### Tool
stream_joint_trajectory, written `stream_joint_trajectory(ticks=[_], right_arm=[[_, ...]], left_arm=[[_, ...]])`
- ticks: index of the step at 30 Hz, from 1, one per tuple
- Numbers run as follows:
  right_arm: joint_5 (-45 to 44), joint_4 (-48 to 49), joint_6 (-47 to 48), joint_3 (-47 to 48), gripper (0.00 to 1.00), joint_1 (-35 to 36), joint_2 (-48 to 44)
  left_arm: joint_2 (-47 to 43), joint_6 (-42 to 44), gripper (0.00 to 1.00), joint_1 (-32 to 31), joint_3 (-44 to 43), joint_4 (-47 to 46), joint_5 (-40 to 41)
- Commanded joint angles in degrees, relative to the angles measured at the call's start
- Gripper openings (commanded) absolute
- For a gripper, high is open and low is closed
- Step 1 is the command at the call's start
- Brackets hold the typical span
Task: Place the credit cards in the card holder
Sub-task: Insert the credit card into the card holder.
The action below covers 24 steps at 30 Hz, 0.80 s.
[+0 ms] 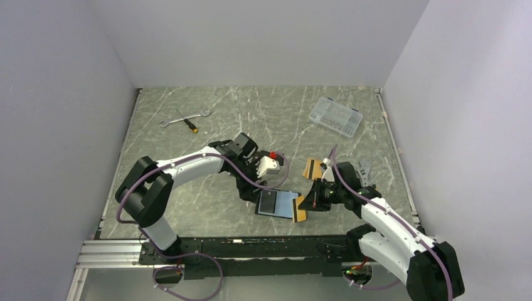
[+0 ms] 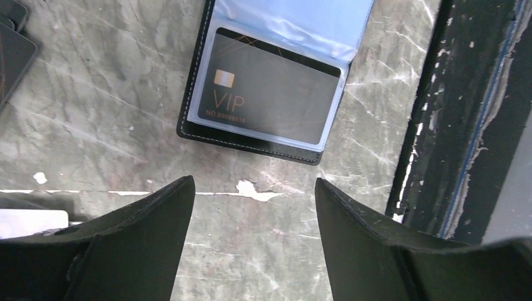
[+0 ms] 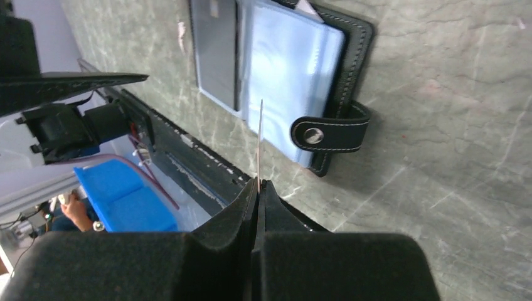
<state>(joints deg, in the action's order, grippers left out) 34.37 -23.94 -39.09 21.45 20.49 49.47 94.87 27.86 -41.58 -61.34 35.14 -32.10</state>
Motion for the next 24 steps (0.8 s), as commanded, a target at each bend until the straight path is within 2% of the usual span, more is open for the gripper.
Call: stream_joint_trajectory(ticks=[1, 7, 24], right_arm=[[-6.0, 2.0, -1.6, 0.2, 0.00, 1.2, 2.4], [-8.4, 0.3, -0.7, 0.5, 0.00, 1.3, 3.7], [-6.1, 5.5, -0.9, -0.7, 0.00, 1.4, 8.3]], left_arm=[[0.1, 3.3, 0.75, -1.8, 0.1, -2.7, 2.4], [1.8, 3.7, 0.73, -3.9, -1.2, -3.2, 3.7], [4.0, 4.9, 0.69, -5.4, -0.6, -4.5, 7.4]])
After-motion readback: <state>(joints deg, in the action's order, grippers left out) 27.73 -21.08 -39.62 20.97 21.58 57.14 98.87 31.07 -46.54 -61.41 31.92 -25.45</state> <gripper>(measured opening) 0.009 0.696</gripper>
